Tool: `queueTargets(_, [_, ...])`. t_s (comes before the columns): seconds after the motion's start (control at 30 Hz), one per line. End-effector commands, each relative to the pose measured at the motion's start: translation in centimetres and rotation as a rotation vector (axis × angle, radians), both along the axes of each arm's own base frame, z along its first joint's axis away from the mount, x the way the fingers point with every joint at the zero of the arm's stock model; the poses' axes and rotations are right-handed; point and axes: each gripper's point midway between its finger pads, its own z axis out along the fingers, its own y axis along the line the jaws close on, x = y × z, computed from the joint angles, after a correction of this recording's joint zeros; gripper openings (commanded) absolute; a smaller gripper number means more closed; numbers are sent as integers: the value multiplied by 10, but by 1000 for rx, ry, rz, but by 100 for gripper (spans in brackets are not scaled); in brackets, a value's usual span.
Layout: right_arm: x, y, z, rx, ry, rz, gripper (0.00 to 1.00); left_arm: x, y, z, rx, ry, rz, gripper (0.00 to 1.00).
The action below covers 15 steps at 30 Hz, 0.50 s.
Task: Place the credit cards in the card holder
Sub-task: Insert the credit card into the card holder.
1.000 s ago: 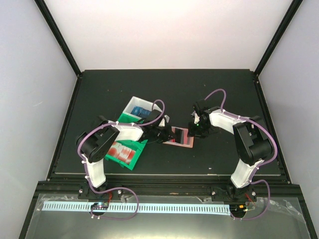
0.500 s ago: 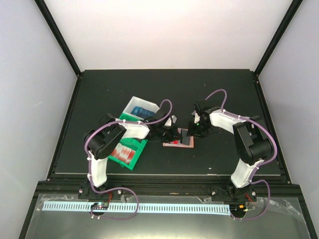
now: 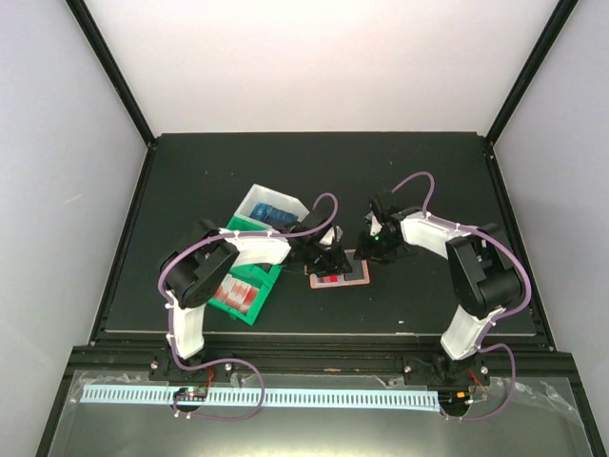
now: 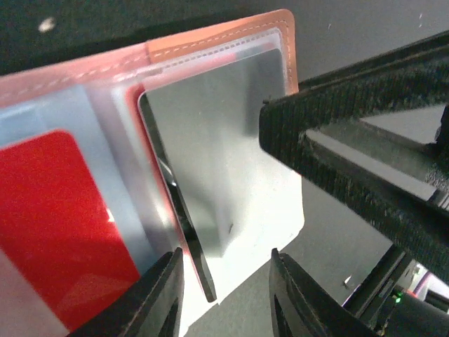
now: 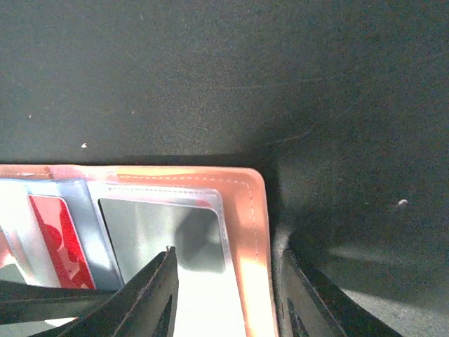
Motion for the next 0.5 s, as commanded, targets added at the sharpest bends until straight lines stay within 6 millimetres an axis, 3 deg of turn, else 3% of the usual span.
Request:
queueTargets(0.0, [-7, -6, 2, -37, -9, 1, 43, -1, 8, 22, 59, -46, -25, 36])
queueTargets(0.23, [-9, -12, 9, -56, -29, 10, 46, -1, 8, 34, 60, -56, -41, 39])
queueTargets(0.47, [-4, -21, 30, -105, -104, 9, 49, 1, 21, 83, 60, -187, -52, 52])
